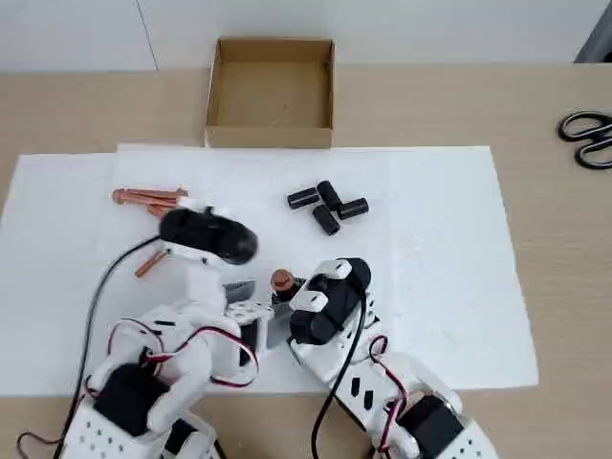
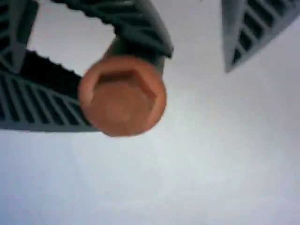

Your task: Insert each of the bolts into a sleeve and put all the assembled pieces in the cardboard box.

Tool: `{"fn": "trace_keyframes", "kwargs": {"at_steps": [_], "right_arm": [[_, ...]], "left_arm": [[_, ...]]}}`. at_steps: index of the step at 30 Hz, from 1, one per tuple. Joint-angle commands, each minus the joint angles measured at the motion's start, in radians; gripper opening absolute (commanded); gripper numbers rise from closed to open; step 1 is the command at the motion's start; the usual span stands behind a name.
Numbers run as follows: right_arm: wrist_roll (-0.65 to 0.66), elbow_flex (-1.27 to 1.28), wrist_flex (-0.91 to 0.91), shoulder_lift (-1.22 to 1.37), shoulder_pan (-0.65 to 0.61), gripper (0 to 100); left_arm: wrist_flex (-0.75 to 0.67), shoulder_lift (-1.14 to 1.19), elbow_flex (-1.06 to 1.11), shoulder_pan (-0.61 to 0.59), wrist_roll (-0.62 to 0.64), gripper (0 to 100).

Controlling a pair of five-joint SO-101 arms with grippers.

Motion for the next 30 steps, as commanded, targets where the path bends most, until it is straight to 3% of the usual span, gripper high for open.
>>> {"fn": "trace_keyframes", "kwargs": {"at_steps": [1, 7, 12, 15, 21, 27, 30], "right_arm": [[-0.006, -0.018, -0.024, -0.016, 0.004, 0.4], [-0.005, -0.018, -0.024, -0.016, 0.005, 0.4], [-0.003, -0.018, -0.024, -0.013, 0.024, 0.4], [-0.003, -0.012, -0.024, -0.012, 0.058, 0.4], [0.0, -0.014, -0.008, -0.01, 0.186, 0.4], [0.011, -0.095, 0.173, 0.081, 0.338, 0.4], [0.1, -0.204, 0.196, 0.236, 0.426, 0.3]], "left_arm": [[0.038, -0.009, -0.091, -0.035, 0.005, 27], [0.138, -0.009, -0.245, -0.158, -0.011, 27], [0.219, -0.009, -0.343, -0.348, -0.247, 27], [0.287, -0.009, -0.367, -0.474, -0.299, 27], [0.281, -0.005, -0.349, -0.781, -0.451, 27], [0.265, -0.006, -0.306, -0.825, -0.434, 27], [0.265, -0.008, -0.3, -0.825, -0.434, 27]]}}
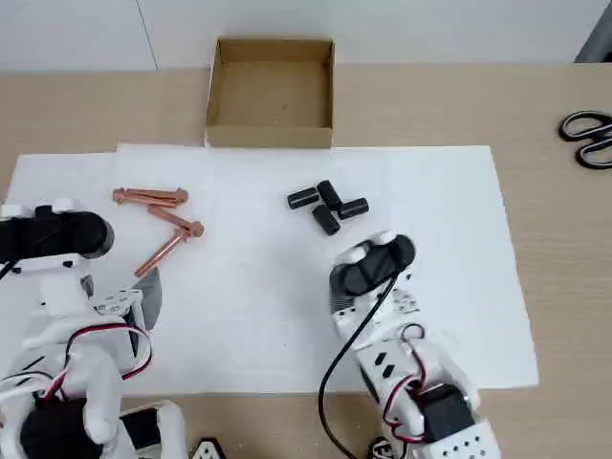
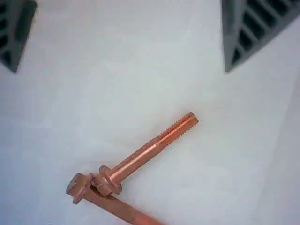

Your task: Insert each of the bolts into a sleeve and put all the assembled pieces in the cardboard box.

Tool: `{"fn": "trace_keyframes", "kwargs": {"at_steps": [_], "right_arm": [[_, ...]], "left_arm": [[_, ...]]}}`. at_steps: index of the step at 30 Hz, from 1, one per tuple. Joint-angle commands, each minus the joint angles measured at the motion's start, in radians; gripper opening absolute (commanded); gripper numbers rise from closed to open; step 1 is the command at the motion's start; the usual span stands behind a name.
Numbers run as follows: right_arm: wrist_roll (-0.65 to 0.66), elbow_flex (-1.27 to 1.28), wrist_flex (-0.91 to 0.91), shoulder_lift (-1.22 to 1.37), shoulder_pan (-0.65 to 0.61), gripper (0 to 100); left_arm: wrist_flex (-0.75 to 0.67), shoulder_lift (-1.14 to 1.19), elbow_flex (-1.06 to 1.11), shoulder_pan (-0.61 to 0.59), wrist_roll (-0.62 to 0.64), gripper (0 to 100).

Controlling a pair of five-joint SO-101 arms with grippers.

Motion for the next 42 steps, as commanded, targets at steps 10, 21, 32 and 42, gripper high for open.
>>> {"fn": "trace_keyframes", "kwargs": {"at_steps": [10, 21, 32, 42], "right_arm": [[0.21, -1.008, 0.036, 0.963, 0.168, 0.3], [0.207, -1.887, -0.24, 1.853, 0.16, 0.4], [0.209, -2.102, -0.786, 2.339, 0.128, 0.4], [0.273, -2.105, -1.122, 2.597, 0.102, 0.4]], "left_arm": [[-0.014, -0.002, 0.004, -0.002, -0.002, 27], [-0.014, -0.002, 0.005, -0.002, -0.003, 27], [-0.023, -0.002, 0.019, 0.0, -0.003, 26], [-0.023, -0.002, 0.019, 0.0, -0.005, 26]]}}
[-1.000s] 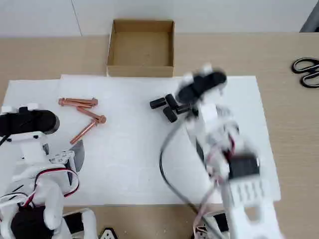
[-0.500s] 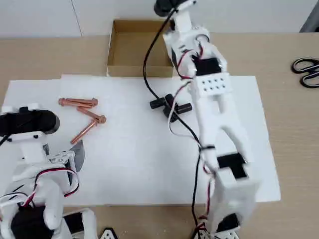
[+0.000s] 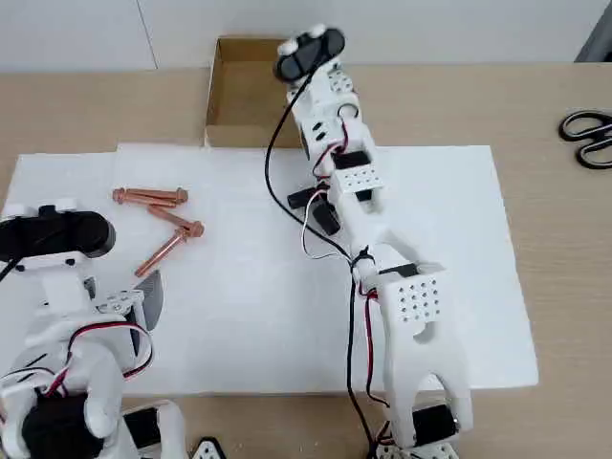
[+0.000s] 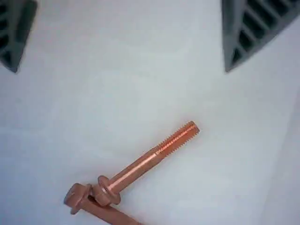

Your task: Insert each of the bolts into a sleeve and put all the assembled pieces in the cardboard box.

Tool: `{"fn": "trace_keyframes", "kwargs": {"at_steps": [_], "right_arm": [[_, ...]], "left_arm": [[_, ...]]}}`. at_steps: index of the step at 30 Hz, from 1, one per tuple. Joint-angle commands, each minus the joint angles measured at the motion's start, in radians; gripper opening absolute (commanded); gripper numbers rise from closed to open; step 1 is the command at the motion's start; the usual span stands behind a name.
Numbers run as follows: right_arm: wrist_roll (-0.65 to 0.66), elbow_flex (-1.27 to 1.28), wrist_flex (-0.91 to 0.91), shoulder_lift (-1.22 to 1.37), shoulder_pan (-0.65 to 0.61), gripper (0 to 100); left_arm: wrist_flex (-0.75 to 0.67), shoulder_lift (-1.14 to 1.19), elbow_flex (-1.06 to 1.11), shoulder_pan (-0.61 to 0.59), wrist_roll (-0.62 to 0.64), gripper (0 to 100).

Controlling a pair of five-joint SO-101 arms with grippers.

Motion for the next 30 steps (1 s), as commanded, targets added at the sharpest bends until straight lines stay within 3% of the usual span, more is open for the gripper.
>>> {"fn": "trace_keyframes", "kwargs": {"at_steps": [1, 9, 16, 30], "right_arm": [[0.051, -0.078, -0.061, 0.018, -0.019, 0.6], [0.06, -0.078, -0.062, 0.091, -0.031, 1.4], [0.06, -0.078, -0.062, 0.099, -0.027, 20.2], [0.063, -0.267, -0.013, 0.09, 0.028, 20.5]], "left_arm": [[-0.021, -0.002, -0.004, 0.0, -0.006, 26], [-0.021, -0.002, -0.004, 0.002, -0.006, 26], [-0.021, -0.002, -0.004, 0.002, -0.006, 26], [-0.021, -0.002, -0.004, 0.002, -0.006, 26]]}}
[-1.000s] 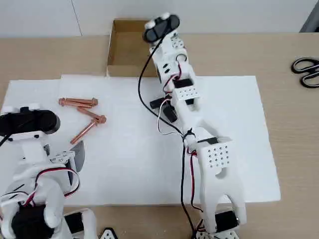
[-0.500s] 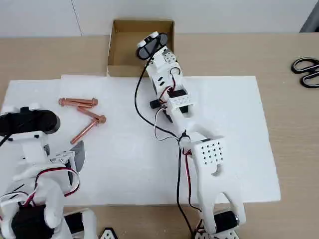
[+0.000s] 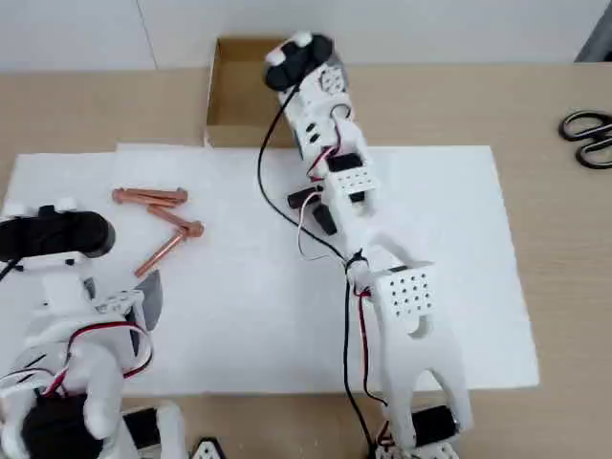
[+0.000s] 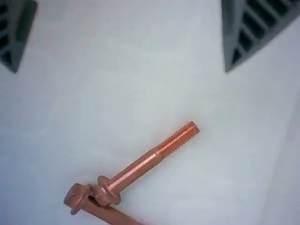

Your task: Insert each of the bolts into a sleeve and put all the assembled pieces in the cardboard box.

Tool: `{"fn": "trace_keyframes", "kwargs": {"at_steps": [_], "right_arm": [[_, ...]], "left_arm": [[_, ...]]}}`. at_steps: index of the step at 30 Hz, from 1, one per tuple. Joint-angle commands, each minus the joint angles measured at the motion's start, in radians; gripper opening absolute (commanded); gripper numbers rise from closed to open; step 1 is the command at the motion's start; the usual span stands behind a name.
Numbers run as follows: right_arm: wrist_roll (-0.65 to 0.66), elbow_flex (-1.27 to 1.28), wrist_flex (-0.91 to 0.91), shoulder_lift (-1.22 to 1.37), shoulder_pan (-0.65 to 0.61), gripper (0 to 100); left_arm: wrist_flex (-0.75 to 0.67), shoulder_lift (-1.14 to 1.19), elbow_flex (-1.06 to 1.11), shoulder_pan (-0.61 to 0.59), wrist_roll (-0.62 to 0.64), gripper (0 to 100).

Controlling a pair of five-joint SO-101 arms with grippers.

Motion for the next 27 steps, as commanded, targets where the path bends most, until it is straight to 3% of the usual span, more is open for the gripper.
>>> {"fn": "trace_keyframes", "kwargs": {"at_steps": [1, 5, 10, 24, 27], "right_arm": [[0.012, -0.11, 0.064, -0.03, 0.039, 20.5], [0.012, -0.295, 0.306, -0.068, 0.077, 20.5], [0.008, -0.555, 0.788, -0.199, 0.094, 20.5], [0.011, -0.925, 1.778, -0.317, 0.105, 20.5], [0.006, -0.933, 1.851, -0.34, 0.12, 20.5]], "left_arm": [[-0.021, -0.002, -0.004, 0.002, -0.006, 26], [-0.021, -0.002, -0.004, 0.002, -0.006, 26], [-0.021, -0.002, -0.004, 0.002, -0.006, 26], [-0.021, -0.002, -0.004, 0.002, -0.005, 26], [-0.025, -0.002, -0.002, 0.0, -0.005, 26]]}}
